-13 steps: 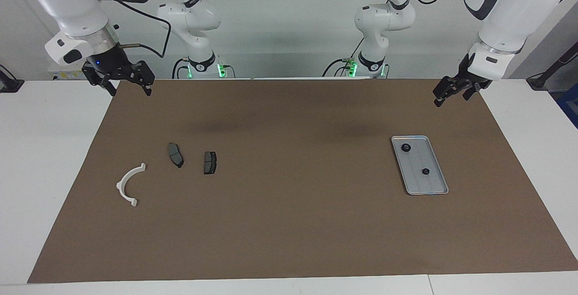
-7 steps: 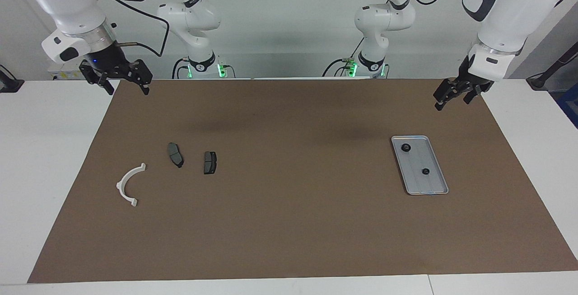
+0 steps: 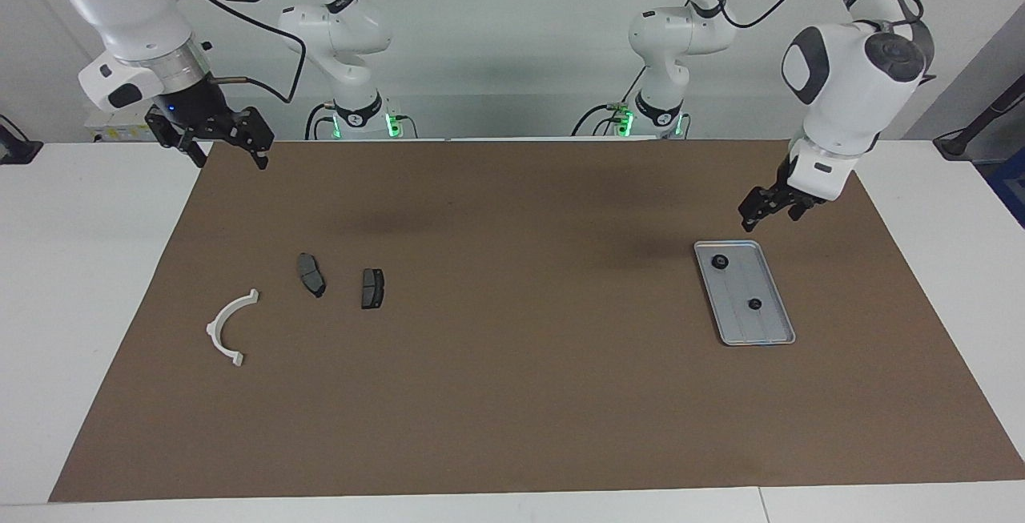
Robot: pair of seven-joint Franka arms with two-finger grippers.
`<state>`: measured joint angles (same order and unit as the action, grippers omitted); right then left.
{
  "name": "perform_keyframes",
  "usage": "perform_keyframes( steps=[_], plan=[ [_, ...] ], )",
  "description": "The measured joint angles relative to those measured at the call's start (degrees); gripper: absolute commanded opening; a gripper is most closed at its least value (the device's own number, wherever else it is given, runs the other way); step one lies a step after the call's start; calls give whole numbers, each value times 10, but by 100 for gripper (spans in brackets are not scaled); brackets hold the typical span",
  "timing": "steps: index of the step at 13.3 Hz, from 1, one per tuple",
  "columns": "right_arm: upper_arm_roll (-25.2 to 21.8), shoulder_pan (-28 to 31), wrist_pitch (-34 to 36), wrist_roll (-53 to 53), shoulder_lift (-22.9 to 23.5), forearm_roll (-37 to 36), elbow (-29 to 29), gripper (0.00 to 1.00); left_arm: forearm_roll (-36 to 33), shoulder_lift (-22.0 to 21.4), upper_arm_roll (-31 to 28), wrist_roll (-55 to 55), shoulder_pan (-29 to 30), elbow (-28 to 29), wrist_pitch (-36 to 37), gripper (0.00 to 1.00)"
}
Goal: Place bearing gear from tray to pile
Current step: 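Lower the left gripper and grasp the black gear on the tray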
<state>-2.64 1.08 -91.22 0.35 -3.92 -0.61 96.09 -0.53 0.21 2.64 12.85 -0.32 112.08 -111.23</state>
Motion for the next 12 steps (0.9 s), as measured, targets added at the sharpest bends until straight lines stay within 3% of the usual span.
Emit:
perform_keyframes(
  steps=[6,7,8,12],
  plan=[
    [0,0,0,0,0,0,0,100,0,-1,-5,11,-2,101,-85,99],
    [0,0,0,0,0,0,0,100,0,-1,-6,12,-1,113,-97,95],
    [0,0,0,0,0,0,0,100,0,-1,-8,13,1,124,-110,83],
    [0,0,0,-3,0,0,0,100,0,2,-10,15,6,155,-154,82]
  ],
)
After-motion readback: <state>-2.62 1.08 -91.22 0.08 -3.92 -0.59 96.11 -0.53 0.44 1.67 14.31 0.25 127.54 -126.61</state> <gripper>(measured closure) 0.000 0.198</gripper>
